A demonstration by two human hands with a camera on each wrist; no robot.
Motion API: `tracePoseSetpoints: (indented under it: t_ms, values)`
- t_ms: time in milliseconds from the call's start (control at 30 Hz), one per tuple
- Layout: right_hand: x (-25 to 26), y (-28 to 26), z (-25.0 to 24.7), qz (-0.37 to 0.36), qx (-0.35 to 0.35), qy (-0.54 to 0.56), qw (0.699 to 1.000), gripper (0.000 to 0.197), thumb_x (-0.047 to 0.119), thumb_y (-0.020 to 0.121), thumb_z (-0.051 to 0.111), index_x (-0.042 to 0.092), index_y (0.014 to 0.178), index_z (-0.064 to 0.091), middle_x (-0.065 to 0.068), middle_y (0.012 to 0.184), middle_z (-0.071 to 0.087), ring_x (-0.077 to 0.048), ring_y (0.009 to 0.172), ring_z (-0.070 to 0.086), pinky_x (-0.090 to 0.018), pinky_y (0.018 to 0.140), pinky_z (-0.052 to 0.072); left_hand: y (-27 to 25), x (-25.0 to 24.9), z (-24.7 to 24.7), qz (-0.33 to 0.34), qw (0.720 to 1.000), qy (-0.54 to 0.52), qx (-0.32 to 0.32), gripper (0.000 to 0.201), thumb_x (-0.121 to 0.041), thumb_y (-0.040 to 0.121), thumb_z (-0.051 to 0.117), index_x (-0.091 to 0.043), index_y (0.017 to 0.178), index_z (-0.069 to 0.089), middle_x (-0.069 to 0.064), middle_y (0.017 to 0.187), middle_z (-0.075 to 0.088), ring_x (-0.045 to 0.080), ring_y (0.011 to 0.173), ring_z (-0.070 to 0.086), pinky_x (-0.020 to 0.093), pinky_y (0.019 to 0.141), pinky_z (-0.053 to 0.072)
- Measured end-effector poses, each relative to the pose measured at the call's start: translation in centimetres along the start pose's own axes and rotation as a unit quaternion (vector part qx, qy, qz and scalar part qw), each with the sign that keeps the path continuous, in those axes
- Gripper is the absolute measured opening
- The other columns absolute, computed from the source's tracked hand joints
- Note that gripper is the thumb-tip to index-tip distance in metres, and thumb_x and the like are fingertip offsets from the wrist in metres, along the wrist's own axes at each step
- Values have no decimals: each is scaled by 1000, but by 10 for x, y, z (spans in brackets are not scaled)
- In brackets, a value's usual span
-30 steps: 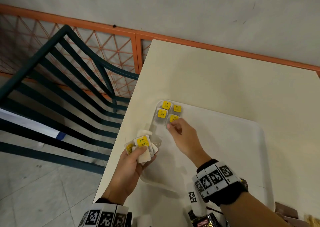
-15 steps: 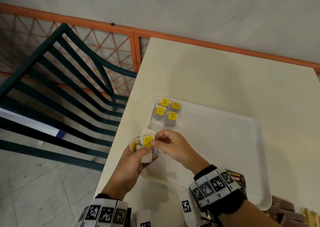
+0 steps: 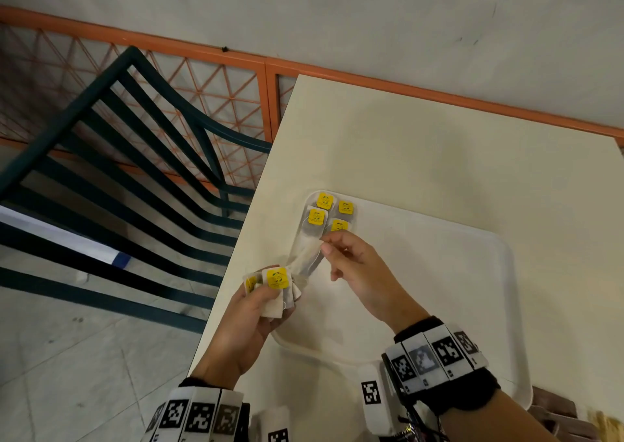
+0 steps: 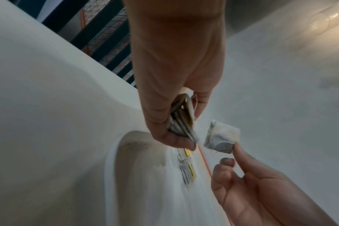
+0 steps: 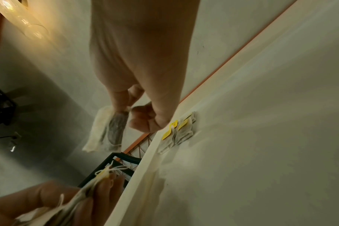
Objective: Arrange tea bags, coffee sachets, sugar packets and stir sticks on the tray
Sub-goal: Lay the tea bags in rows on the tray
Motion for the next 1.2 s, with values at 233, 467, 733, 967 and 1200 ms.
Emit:
tracePoseSetpoints:
  t_ms: [233, 467, 733, 967, 1200]
  values:
    - [5, -7, 12, 37, 115, 57, 991, 16, 25, 90, 53, 14, 79, 54, -3, 66, 65, -22, 68, 61, -26, 66, 49, 0, -1, 7, -34, 999, -37, 7, 19, -11, 92, 46, -10, 106, 60, 12, 87, 67, 25, 77, 66, 36, 74, 56]
    - [-13, 8, 0, -10, 39, -211, 977, 27, 10, 85, 59, 30, 90, 43, -13, 68, 52, -29, 65, 58, -35, 67, 45, -2, -3, -8, 12, 999, 17, -29, 16, -9, 92, 49, -13, 100, 62, 6, 73, 71, 19, 73, 67, 37, 79, 50]
    - [-14, 21, 8, -74, -1, -366, 928, 46, 13, 87, 60, 12, 130, 41, -6, 109, 53, -22, 97, 51, -33, 84, 41, -3, -4, -27, 19, 999, -15, -45, 29, -8, 90, 50, -4, 118, 56, 17, 98, 64, 19, 74, 71, 30, 67, 59]
    - [-29, -14, 13, -173, -44, -528, 830, 29, 18, 78, 43, 14, 95, 66, -5, 87, 66, -28, 76, 63, -35, 62, 55, 0, -2, -34, 9, 997, -34, -73, 36, -8, 90, 51, -5, 126, 50, 21, 117, 59, 30, 97, 63, 30, 65, 59]
    - [-38, -18, 23, -159, 21, -568, 807, 42, 24, 74, 39, 23, 106, 65, 4, 109, 65, -19, 100, 62, -23, 78, 51, 2, 1, -27, -5, 997, -31, -69, 38, -9, 90, 51, -7, 128, 49, 19, 125, 57, 29, 104, 61, 30, 65, 59]
Point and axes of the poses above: each hand's wrist, its own y-axis towards the middle knuckle, its own z-axis out of the palm, x = y × z, the point moved 4 cm from there along y, towards the middle knuckle
